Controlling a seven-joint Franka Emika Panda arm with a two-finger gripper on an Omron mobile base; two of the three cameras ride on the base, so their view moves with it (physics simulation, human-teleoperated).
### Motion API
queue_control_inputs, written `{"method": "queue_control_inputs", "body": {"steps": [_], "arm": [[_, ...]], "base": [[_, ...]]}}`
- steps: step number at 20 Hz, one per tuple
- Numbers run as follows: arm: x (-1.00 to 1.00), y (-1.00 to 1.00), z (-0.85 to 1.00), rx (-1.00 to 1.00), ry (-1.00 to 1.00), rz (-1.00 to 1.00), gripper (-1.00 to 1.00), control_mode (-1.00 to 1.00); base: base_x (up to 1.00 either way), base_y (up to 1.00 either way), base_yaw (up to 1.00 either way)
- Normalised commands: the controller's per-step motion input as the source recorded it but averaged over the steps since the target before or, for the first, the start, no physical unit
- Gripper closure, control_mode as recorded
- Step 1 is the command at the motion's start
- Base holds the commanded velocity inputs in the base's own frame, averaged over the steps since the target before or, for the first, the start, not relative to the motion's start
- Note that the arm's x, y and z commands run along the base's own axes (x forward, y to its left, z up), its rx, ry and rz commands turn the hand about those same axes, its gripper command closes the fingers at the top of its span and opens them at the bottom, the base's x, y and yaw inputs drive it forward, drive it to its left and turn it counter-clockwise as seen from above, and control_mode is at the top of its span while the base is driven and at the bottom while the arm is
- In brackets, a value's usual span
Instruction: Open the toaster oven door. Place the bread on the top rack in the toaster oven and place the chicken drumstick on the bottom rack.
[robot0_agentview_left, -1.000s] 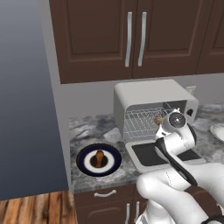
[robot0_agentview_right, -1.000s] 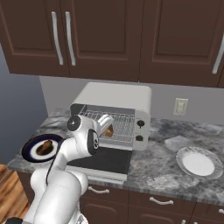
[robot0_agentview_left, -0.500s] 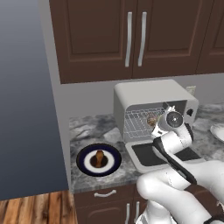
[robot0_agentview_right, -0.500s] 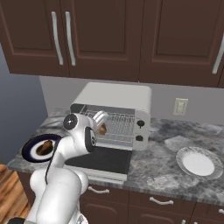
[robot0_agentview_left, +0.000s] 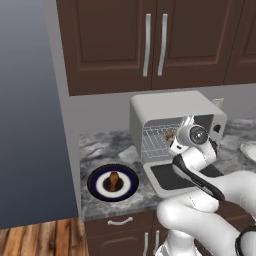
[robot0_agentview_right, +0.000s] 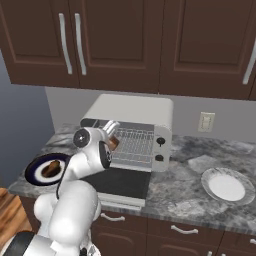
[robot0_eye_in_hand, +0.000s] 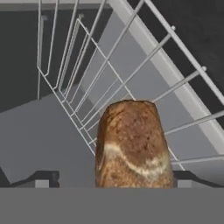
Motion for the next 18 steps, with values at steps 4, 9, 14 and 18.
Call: {"method": "queue_control_inputs", "body": {"steps": [4,9,14,18], "arm": [[-0.67,-0.12,0.30,-0.03,-0.21,0.16,-1.00,-1.00],[-0.55,-0.05,0.54,0.00,-0.05,0.02,-1.00,-1.00],[-0.97,0.00,0.89,0.11,0.30,-0.04,-1.00,-1.00],[-0.94,-0.24,0.80,0.18,0.51,-0.04,-1.00,-1.00]], "base": [[0.00,0.00,0.00],[0.00,0.00,0.00],[0.00,0.00,0.00],[0.00,0.00,0.00]]}}
